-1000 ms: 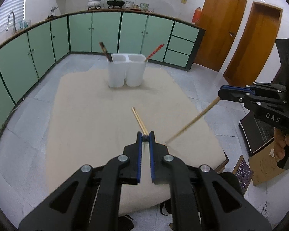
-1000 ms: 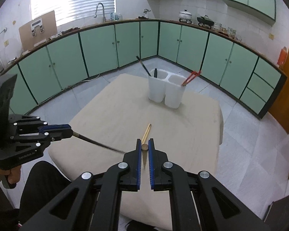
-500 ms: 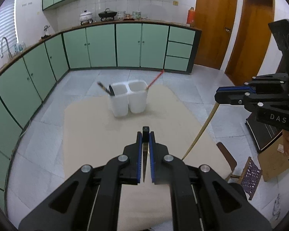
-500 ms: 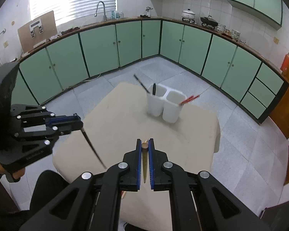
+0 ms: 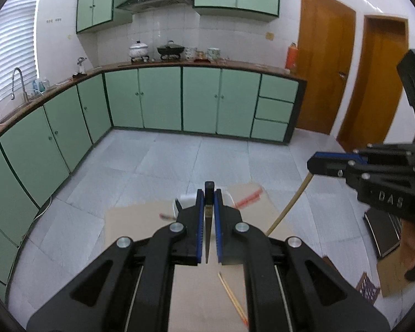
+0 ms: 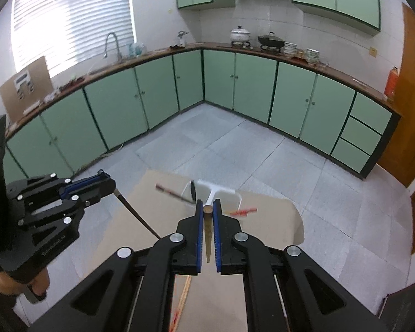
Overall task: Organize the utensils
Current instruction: 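Carry the plain wooden chopstick into the white holder with the right tool while the left carries the black one, then open both tools and withdraw them toward the last two chopsticks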
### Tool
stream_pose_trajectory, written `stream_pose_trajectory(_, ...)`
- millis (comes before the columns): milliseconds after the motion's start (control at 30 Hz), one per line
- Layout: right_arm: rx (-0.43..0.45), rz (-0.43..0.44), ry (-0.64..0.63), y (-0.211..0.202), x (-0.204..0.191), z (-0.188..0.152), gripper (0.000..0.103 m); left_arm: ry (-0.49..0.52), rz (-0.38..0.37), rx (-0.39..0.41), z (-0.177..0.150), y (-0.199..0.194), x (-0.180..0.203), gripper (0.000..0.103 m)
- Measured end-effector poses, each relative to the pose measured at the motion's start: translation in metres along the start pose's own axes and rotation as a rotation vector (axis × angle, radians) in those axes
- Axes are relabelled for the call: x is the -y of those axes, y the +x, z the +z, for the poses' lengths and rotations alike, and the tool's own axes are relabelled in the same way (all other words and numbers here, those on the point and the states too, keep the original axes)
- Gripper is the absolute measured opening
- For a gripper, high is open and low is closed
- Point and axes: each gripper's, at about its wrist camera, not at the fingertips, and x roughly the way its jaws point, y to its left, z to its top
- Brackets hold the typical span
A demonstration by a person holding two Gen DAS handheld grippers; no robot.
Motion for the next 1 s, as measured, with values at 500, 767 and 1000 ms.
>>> stream_pose_trajectory(500, 0.069, -0.041, 0.032, 0.069, 0.019, 0.055, 0.006, -0.061, 0.070, 0.081, 0.050, 0.084, -0.019, 0.006)
stream_pose_trajectory(767, 0.024, -0.055, 0.048, 0.134, 0.037, 0.036, 0.006, -0.072, 0.067, 0.049, 0.033, 0.141, -0.029, 0.006)
stream_pose_trajectory(1000, -0.039, -0.033, 0.076, 0.166, 0.052, 0.009, 0.015, -0.082, 0.075, -0.044, 0.003, 0.176, -0.039, 0.007)
